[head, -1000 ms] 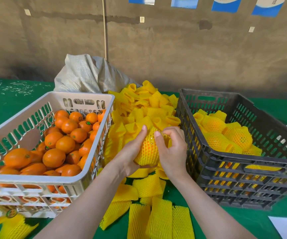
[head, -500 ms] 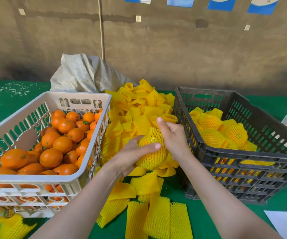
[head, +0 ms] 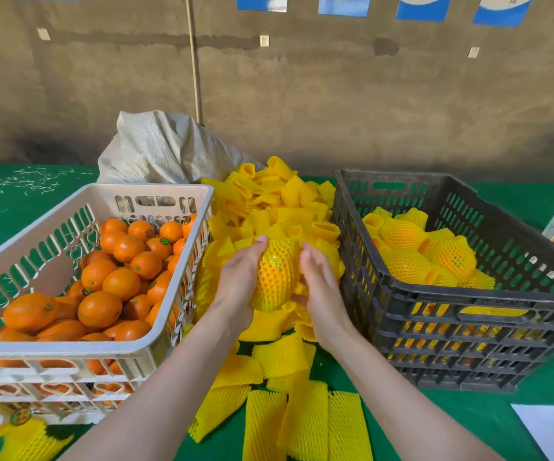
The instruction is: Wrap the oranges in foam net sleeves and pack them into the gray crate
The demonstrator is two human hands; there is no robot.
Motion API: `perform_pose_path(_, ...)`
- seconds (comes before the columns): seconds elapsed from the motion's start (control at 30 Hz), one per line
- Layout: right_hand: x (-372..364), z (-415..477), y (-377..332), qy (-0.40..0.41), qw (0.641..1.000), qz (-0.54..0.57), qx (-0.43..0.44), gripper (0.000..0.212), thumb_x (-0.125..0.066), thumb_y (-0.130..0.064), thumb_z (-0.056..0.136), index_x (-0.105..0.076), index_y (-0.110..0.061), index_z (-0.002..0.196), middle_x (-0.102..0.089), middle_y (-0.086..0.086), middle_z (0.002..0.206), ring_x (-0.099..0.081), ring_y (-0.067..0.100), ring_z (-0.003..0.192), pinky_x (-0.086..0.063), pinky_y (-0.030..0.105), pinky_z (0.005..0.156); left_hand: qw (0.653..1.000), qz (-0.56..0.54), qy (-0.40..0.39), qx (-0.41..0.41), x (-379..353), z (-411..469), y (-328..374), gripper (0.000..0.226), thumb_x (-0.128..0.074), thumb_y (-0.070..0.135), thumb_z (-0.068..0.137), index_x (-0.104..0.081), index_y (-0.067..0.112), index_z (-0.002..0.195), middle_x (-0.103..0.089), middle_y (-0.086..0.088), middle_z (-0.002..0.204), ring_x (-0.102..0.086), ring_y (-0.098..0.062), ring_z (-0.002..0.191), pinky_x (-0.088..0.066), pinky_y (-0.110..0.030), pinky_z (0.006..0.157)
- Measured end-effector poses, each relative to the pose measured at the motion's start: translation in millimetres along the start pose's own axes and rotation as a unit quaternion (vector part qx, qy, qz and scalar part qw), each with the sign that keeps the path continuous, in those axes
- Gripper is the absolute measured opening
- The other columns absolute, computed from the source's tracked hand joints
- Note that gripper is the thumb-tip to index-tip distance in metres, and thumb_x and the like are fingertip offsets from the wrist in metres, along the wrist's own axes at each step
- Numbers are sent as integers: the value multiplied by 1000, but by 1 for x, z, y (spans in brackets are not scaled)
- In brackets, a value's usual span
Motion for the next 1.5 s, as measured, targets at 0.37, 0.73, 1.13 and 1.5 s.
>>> perform_pose_path(0.37, -13, -3, -4, -5, 994, -83, 77, 74, -75, -20, 78, -29, -25, 136, -44, -5, 135, -45, 10, 123, -43, 26, 100, 991, -69, -62, -92, -3, 1, -10, 31, -48, 40, 94, -61, 23, 116, -69, 0, 112, -68, -13, 99, -54, -32, 83)
perform_pose_path(0.73, 82, 26, -51, 131, 985, -80, 81, 75, -77, -39, 54, -40, -34, 119, -53, 1, 122, -55, 18, 110, -51, 42, 91, 978, 22, -96, -185, -100, 12, -5, 25, -39, 35, 101, -62, 24, 102, -72, 10, 93, -68, -7, 91, -56, -22, 75)
perform_pose_path(1.13, 228, 112, -71, 241, 954, -178, 25, 58, -82, -24, 63, -49, -26, 111, -56, 1, 110, -56, 20, 106, -49, 40, 93, 689, 640, -88, -327, -212, 84, -34, 35, -57, 16, 90, -50, 10, 124, -64, -16, 112, -60, -36, 104, -49, -42, 82)
perform_pose_path(1.5, 256, 231, -29, 189, 881, -431, -57, 78, -76, -27, 71, -29, -12, 131, -47, 14, 125, -49, 33, 115, -44, 38, 86, 478, 806, -166, -308, -214, 104, -51, 24, -59, 36, 91, -62, 17, 106, -65, -3, 102, -59, -26, 97, -32, -33, 75)
Point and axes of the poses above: each hand's wrist, its own z-axis towards the middle knuckle, its own x-axis out of the back of the hand, y = z × x, the point moved 1 cm from there along z, towards the middle knuckle
